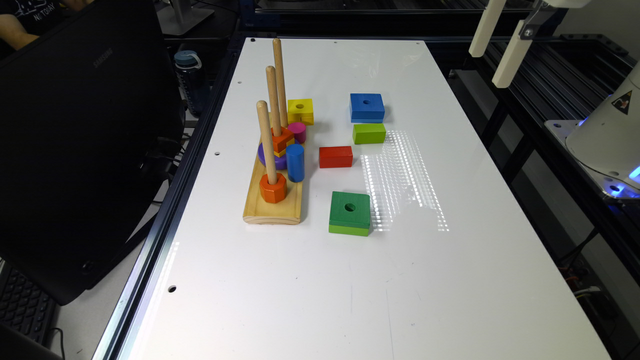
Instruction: Pick up green block.
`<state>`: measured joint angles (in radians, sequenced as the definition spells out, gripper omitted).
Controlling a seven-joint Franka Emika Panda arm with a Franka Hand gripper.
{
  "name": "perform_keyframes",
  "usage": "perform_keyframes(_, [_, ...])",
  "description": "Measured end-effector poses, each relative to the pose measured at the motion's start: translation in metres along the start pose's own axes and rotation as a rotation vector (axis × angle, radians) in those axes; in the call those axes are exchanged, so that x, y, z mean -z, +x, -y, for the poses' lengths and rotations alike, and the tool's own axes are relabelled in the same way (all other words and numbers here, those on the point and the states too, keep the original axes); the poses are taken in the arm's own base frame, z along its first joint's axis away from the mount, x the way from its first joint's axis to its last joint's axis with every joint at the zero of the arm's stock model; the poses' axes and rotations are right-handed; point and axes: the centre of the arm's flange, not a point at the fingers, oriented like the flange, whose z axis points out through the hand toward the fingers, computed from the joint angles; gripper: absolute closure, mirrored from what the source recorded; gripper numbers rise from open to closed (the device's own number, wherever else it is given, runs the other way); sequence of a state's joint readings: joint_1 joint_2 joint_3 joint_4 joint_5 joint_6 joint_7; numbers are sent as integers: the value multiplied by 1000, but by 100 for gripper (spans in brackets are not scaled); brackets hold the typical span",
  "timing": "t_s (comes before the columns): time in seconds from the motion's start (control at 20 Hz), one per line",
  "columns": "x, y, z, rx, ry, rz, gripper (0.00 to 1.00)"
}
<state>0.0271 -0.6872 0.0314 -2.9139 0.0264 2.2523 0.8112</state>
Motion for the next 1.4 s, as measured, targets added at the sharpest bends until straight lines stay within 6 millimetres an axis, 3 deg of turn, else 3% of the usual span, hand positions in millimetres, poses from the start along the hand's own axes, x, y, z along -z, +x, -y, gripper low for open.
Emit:
perform_keyframes(0.4, [0, 6, 18, -1, 13, -18, 0])
perform_keyframes(0.85, [-6, 58, 42, -8, 7, -7, 0])
perform_keyframes(1.4, [-4, 68, 47, -2, 5, -12, 0])
